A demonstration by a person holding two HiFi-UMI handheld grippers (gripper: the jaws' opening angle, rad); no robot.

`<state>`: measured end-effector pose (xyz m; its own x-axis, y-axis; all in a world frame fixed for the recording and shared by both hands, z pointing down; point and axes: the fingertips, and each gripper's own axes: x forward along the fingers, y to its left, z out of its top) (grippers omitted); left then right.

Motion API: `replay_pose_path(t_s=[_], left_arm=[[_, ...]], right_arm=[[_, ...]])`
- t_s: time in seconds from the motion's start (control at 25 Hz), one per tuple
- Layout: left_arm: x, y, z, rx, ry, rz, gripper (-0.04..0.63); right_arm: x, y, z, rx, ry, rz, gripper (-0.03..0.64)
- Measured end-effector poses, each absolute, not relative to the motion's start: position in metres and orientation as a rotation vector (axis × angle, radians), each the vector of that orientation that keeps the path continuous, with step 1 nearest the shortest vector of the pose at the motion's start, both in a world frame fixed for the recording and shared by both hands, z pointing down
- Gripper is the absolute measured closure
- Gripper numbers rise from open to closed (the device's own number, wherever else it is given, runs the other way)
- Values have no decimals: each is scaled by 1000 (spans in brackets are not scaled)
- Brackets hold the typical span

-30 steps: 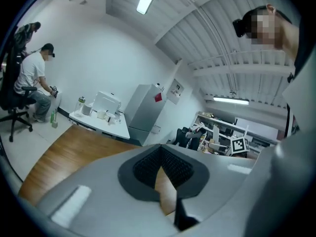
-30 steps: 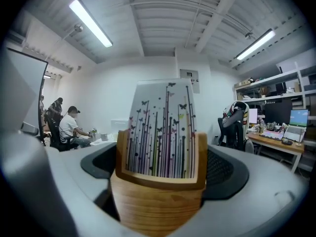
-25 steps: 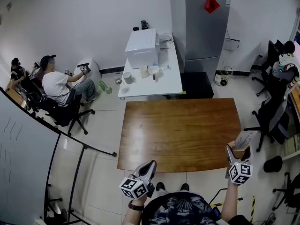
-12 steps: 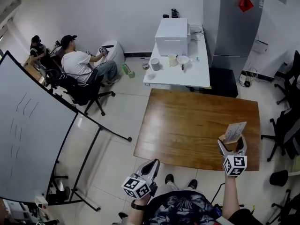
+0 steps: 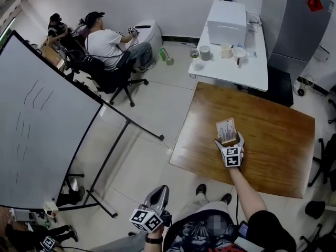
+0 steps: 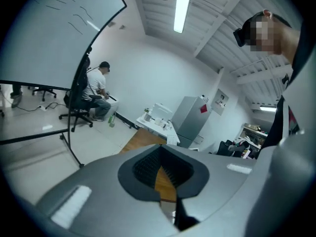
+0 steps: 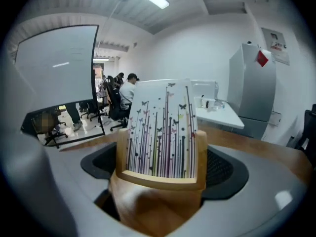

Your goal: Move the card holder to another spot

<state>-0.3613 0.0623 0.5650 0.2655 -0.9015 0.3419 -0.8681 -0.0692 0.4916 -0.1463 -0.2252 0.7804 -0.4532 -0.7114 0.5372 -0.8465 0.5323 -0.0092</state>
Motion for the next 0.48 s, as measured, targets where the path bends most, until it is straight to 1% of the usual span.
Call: replay_pose_path(t_s=[0.12,0.24,0.48], left_arm=[[-395,81,580,1834,-1651,-60,595],[-417,92,596,1767,-1673,-63,595],[-417,75,609,1794,-1582,-73,595]], right_arm=[[-183,-254,829,1223,-2219,420,95],[-202,-274,851,1264,-2199,469,94],[-219,-251,875,1085,-2158,517,95]])
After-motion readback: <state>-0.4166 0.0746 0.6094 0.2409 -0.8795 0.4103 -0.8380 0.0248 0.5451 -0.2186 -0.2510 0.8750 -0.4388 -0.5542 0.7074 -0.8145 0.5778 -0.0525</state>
